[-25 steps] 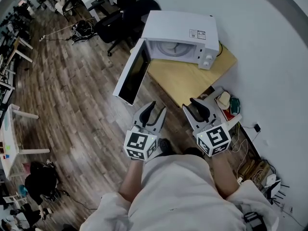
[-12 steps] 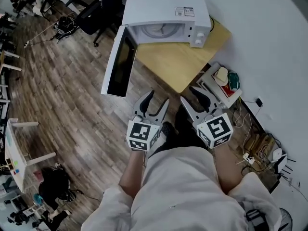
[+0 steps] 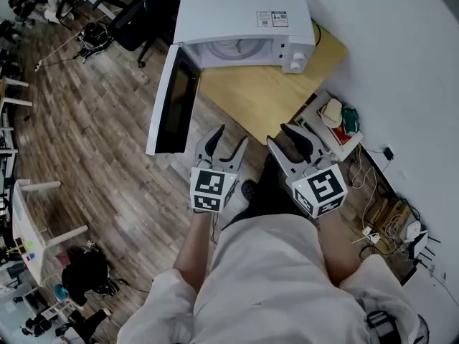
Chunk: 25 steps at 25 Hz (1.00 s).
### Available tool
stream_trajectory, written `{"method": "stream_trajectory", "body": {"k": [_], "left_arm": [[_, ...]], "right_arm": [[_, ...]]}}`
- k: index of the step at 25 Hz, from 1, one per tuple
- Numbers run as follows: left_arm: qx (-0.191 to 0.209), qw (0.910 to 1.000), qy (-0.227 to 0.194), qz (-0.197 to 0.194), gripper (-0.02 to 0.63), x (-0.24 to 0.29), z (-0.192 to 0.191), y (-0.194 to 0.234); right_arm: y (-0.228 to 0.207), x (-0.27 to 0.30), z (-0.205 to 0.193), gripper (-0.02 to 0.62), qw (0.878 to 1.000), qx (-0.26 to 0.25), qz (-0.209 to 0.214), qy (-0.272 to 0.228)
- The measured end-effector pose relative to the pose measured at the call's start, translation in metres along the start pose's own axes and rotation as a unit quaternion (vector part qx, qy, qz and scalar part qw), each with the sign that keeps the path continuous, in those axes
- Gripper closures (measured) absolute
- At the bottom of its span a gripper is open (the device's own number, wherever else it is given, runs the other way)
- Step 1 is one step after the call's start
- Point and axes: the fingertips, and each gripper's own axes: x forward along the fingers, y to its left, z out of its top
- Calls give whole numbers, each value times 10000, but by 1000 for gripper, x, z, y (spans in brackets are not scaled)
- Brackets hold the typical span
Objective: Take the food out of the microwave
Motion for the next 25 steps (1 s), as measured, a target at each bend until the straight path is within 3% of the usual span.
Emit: {"method": "stream_trajectory", "body": {"k": [9,25], "left_arm": [[500,9983,262,135,382,54,14,20],[1107,9901,530,686,376,114,18,51]], "right_arm": [[-39,23,22,446,9998,-42,91,-149],[-77,39,14,446,9994,1,353,7]]}}
